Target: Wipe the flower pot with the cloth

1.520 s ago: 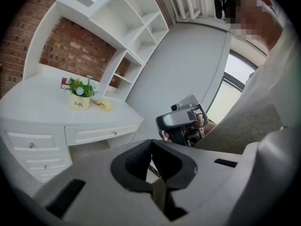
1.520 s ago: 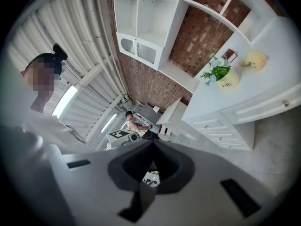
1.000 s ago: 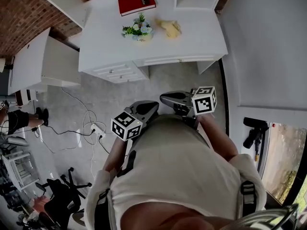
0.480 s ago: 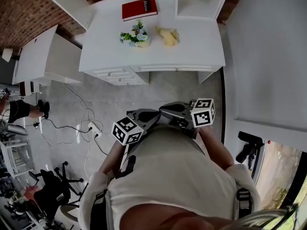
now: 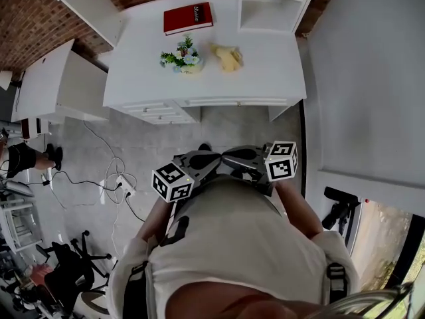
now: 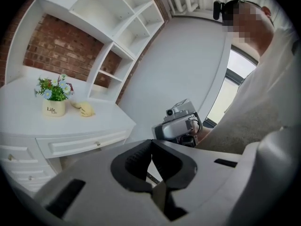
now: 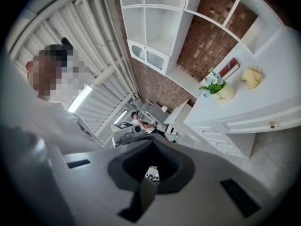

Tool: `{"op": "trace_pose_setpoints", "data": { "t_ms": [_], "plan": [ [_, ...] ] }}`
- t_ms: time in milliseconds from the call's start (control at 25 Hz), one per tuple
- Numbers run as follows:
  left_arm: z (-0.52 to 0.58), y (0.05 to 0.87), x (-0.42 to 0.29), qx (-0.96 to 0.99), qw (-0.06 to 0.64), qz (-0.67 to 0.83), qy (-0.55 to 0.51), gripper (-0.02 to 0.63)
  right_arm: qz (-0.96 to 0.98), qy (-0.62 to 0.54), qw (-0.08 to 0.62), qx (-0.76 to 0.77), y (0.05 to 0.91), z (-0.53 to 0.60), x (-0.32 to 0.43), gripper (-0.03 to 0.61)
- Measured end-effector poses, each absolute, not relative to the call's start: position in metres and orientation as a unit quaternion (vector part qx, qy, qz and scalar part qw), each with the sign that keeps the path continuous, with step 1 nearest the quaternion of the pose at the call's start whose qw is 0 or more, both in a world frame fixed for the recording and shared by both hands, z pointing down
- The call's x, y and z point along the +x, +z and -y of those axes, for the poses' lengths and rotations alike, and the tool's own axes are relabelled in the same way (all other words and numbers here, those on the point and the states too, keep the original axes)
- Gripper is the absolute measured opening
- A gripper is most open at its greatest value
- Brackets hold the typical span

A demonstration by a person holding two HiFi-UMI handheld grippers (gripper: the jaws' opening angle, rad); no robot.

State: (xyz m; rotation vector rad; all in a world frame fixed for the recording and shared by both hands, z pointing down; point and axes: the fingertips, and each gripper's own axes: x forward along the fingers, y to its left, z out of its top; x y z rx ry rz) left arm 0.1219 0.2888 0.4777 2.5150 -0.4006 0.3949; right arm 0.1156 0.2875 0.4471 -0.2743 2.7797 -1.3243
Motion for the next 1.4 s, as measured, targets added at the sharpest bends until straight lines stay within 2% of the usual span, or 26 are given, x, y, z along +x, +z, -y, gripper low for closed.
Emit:
{"op": "trace_pose_setpoints", "data": {
  "t_ms": [320,1000,1400],
  "plan": [
    [-0.232,0.475,0.110,0.950,0.263,0.101,0.134,0.020,-0.889,-0.429,0.020,-0.156,0.451,-0.230,0.105,0.011],
    [-0.134,0.490,-0.002,0.940,0.302,0.118,0.104,0.020,-0.861,-0.474,-0.041,-0.181,0.475,-0.128,-0.002,0.011],
    [-0.083,0.502,-0.015,0.929,0.312,0.177,0.096,0.021,-0.844,-0.480,-0.045,-0.236,0.494,-0.054,0.024,0.011]
  ]
}}
